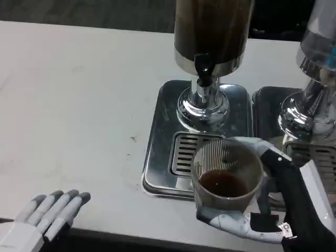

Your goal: Grasp the cup under the faucet to collect the drink, then remove the cup.

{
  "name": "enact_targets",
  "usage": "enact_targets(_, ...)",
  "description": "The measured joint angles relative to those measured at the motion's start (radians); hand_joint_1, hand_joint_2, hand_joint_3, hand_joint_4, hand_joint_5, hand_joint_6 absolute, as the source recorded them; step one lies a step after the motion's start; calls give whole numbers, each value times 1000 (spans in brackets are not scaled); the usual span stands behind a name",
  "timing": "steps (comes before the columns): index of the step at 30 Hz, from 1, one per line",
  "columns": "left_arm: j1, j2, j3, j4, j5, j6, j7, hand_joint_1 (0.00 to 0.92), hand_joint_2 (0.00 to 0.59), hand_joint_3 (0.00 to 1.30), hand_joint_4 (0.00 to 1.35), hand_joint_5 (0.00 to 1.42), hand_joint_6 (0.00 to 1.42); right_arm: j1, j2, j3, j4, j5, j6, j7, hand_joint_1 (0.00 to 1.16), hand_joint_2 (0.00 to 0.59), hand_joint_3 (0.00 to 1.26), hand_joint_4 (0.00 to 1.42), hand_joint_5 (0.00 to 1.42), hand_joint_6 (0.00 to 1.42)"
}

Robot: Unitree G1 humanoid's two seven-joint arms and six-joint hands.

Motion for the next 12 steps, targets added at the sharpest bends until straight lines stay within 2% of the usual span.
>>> enact_targets(7, -34, -1, -2, 22, 0, 3, 2, 0, 133, 0, 0, 0, 0, 3, 0, 2, 0, 0, 0, 0, 981, 114, 831, 924, 999, 1382)
enact_targets(12, -37, -26, -32, -4, 10, 23, 2, 0, 133, 0, 0, 0, 0, 3, -2, -2, 0, 9, 0, 1, 980, 114, 831, 924, 1001, 1382)
